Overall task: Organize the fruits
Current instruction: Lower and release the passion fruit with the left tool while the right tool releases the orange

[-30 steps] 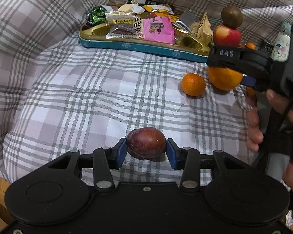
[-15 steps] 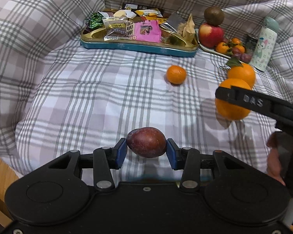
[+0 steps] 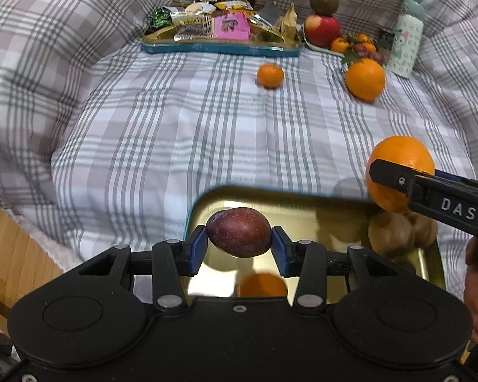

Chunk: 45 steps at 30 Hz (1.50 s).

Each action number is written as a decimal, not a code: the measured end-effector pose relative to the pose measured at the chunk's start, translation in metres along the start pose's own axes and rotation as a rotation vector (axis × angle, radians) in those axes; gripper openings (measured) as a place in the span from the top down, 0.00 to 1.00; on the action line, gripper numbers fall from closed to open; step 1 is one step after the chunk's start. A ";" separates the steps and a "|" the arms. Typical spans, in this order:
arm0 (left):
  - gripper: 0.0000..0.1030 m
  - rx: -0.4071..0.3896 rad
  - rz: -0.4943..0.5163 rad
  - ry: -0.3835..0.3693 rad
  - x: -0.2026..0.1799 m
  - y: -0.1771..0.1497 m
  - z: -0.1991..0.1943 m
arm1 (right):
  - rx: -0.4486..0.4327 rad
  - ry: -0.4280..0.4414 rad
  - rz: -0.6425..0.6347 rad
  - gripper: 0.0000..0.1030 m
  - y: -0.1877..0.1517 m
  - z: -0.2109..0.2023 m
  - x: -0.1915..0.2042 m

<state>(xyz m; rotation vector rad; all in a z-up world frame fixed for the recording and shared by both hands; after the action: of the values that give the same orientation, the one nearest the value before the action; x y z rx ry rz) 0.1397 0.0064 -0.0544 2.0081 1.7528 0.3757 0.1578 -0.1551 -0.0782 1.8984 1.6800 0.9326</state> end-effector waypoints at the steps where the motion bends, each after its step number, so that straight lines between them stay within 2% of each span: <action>1: 0.51 0.003 0.003 0.002 -0.001 -0.005 -0.002 | 0.001 0.005 -0.006 0.27 -0.005 -0.005 0.001; 9: 0.51 0.024 0.026 0.020 -0.003 -0.043 -0.014 | 0.022 0.050 -0.056 0.27 -0.044 -0.038 0.012; 16: 0.51 0.045 0.003 0.027 0.002 -0.065 -0.012 | 0.065 0.067 -0.092 0.27 -0.074 -0.051 0.022; 23: 0.51 0.024 0.000 0.031 0.004 -0.070 -0.008 | 0.089 0.074 -0.119 0.27 -0.095 -0.056 0.033; 29: 0.52 0.024 0.007 0.033 0.003 -0.073 -0.003 | 0.154 0.074 -0.075 0.27 -0.107 -0.047 0.033; 34: 0.52 0.011 0.030 0.042 0.000 -0.073 -0.010 | 0.160 0.053 -0.103 0.27 -0.113 -0.044 0.036; 41: 0.52 0.014 0.002 0.046 0.002 -0.075 -0.014 | 0.200 0.047 -0.102 0.26 -0.121 -0.035 0.037; 45: 0.52 0.028 -0.004 0.051 0.001 -0.077 -0.013 | 0.207 0.042 -0.152 0.26 -0.123 -0.036 0.040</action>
<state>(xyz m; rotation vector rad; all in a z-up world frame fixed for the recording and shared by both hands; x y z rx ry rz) 0.0667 0.0168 -0.0812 2.0312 1.8020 0.4063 0.0486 -0.0994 -0.1327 1.8573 1.9821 0.7696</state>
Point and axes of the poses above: each gripper's, at about its wrist camera, not at the fingertips, and z roughly the way its jaws point, x to its left, y to its top, the point moved 7 cm from there along z, roughly the way its jaws point, and after that the axes turned 2 degrees about -z, right-handed, at the moved point
